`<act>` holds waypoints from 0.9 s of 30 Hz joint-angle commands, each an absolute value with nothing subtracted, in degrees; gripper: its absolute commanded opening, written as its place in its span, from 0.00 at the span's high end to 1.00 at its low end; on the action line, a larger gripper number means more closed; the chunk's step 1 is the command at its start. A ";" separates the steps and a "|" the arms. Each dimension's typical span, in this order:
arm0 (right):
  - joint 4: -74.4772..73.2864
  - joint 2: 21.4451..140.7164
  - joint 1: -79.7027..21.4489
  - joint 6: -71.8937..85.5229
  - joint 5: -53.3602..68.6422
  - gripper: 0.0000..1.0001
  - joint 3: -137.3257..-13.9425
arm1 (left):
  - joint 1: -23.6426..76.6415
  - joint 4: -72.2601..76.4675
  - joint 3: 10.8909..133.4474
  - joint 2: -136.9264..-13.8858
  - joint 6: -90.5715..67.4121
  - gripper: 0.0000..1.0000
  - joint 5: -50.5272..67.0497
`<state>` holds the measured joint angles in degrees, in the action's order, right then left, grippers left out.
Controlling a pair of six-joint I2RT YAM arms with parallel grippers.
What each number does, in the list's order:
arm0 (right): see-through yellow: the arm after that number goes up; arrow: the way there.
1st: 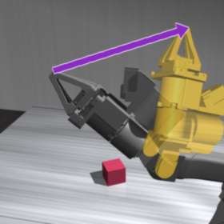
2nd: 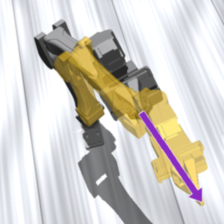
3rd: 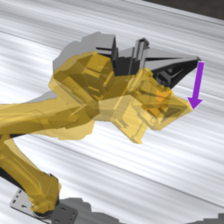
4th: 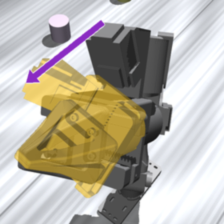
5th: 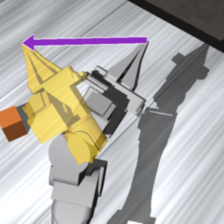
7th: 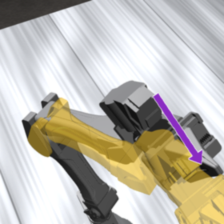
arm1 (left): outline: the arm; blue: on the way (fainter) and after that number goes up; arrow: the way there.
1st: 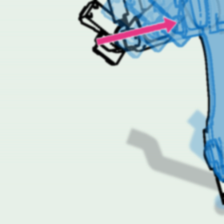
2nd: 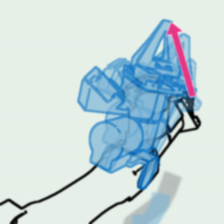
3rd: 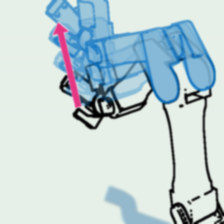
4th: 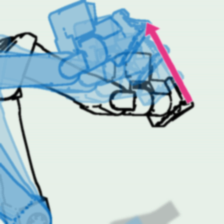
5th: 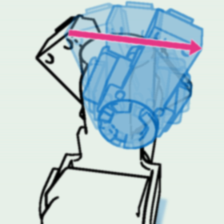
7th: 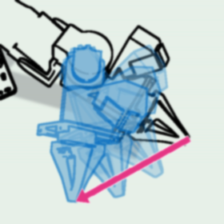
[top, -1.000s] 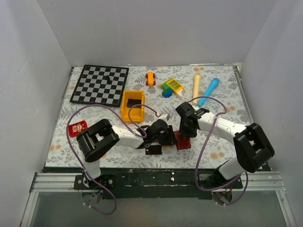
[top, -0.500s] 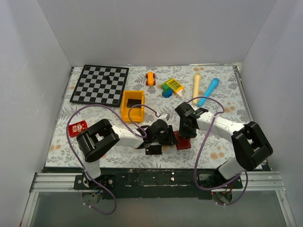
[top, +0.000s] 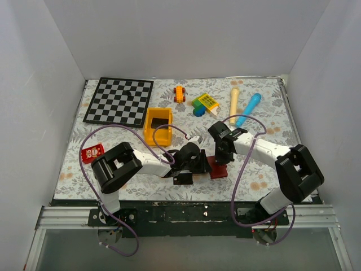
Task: Put the credit cards into the card holder
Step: Open the card holder at the center of the board.
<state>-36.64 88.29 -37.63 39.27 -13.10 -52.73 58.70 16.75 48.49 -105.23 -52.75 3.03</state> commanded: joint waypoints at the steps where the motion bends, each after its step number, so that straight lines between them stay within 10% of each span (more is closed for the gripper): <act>1: -38.32 85.70 -38.06 40.25 -14.76 0.99 -52.65 | 59.06 13.45 48.96 -105.82 -52.73 0.75 2.72; 27: -44.56 81.29 -31.82 43.33 -24.79 0.87 -47.47 | 58.97 11.60 50.01 -105.82 -52.03 0.76 2.90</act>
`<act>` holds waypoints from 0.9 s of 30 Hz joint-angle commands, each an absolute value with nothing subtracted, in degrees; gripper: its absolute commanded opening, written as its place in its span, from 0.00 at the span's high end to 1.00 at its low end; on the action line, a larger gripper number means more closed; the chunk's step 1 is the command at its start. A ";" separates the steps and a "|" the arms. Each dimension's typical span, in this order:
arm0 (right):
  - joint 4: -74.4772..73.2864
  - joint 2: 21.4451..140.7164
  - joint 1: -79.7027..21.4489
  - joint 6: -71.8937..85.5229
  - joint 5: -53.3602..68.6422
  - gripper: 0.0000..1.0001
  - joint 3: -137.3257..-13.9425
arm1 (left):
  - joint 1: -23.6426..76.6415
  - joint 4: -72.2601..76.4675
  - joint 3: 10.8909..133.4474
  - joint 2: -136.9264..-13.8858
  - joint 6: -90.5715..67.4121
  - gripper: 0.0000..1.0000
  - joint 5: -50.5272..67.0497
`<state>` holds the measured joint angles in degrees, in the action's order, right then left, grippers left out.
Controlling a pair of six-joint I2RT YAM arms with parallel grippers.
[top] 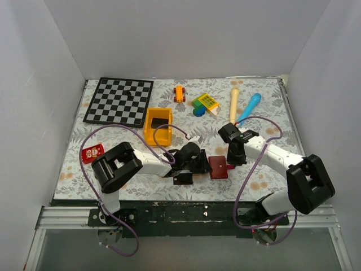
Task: Put the credit cards into the card holder
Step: Open the card holder at the center of the board.
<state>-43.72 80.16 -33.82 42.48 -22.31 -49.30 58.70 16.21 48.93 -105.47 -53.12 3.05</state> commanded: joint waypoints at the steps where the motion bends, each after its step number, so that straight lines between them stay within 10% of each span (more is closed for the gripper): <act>1: -44.04 81.47 -31.29 43.07 -24.18 0.85 -47.11 | 58.97 11.51 50.01 -105.73 -51.86 0.76 2.90; 5: -41.58 82.18 -29.80 42.80 -21.45 0.69 -45.53 | 58.97 11.16 50.45 -105.91 -51.42 0.76 3.08; 10: -40.17 82.00 -29.27 42.80 -19.95 0.99 -44.83 | 58.97 10.46 50.89 -105.56 -51.07 0.75 2.64; 27: -41.39 70.14 -28.48 40.96 -16.44 0.99 -47.19 | 57.66 8.44 50.63 -100.82 -49.40 0.70 -1.93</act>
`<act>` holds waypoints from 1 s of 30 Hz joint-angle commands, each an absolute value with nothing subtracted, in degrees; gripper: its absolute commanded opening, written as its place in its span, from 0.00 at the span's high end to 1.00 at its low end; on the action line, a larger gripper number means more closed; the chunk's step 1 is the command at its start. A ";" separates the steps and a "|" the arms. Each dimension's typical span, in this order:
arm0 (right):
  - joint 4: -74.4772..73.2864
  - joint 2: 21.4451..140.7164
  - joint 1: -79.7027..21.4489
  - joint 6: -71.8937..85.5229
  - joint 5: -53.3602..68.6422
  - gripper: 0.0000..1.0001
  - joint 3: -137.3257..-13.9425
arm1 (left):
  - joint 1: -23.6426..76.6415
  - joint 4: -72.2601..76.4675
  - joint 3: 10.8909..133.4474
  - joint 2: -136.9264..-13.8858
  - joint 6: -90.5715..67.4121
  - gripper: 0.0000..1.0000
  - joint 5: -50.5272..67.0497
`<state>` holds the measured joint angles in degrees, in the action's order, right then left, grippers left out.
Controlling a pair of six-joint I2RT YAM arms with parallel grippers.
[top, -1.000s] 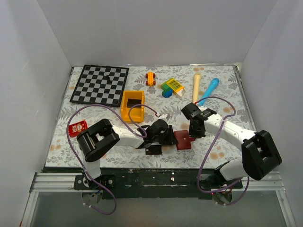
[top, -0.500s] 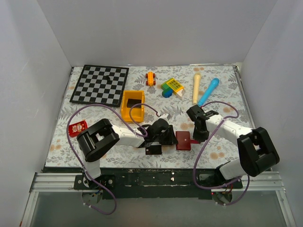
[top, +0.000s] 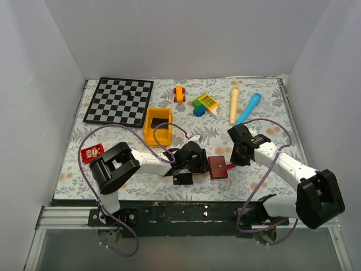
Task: Put the credit cards into the card holder
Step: Open the card holder at the center of the board.
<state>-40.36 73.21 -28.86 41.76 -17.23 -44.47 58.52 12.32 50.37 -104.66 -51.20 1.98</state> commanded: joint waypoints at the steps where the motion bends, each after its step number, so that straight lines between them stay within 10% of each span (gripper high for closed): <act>1: -42.09 69.96 -28.56 40.61 -16.44 0.99 -48.07 | 57.40 8.09 50.54 -100.29 -49.22 0.66 -2.11; 8: -47.45 65.84 -28.48 38.41 -16.35 0.99 -54.83 | 54.50 6.42 48.17 -89.05 -47.73 0.37 -4.56; 30: -38.05 69.52 -30.59 38.58 7.83 0.99 -63.19 | 51.86 0.35 45.88 -78.04 -44.03 0.34 -8.52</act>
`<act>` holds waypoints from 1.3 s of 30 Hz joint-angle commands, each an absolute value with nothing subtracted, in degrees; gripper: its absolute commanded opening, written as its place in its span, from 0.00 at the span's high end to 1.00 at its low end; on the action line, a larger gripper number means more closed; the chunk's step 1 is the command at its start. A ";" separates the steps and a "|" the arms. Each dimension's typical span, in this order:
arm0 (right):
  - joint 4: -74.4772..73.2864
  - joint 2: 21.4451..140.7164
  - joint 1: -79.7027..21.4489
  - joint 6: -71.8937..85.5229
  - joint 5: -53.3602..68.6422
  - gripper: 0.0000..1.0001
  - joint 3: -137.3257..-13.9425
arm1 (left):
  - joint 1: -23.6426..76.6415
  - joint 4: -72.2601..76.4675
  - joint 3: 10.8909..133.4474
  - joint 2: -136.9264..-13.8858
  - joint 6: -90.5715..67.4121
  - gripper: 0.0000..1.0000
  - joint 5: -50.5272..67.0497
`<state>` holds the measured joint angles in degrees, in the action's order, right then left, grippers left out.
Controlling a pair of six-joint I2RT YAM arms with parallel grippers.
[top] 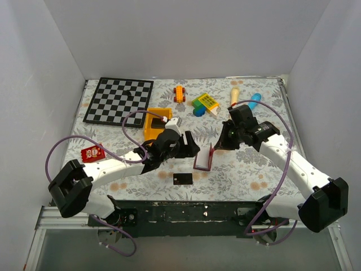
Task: Put the credit cards into the card holder
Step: Open the card holder at the center of the board.
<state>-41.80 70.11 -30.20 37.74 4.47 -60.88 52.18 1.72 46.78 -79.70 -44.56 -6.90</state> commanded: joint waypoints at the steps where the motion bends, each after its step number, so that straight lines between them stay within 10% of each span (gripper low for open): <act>1: -38.67 69.78 -30.59 38.76 7.13 0.99 -63.45 | 51.86 0.26 45.79 -78.31 -43.95 0.34 -8.61; 39: -48.16 75.50 -29.79 46.40 -25.84 0.99 -44.83 | 51.86 -3.16 56.78 -101.16 -35.60 0.62 -6.68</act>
<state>-45.91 75.44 -30.22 44.86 -21.39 -45.19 52.18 -1.54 54.74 -101.51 -37.04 -4.43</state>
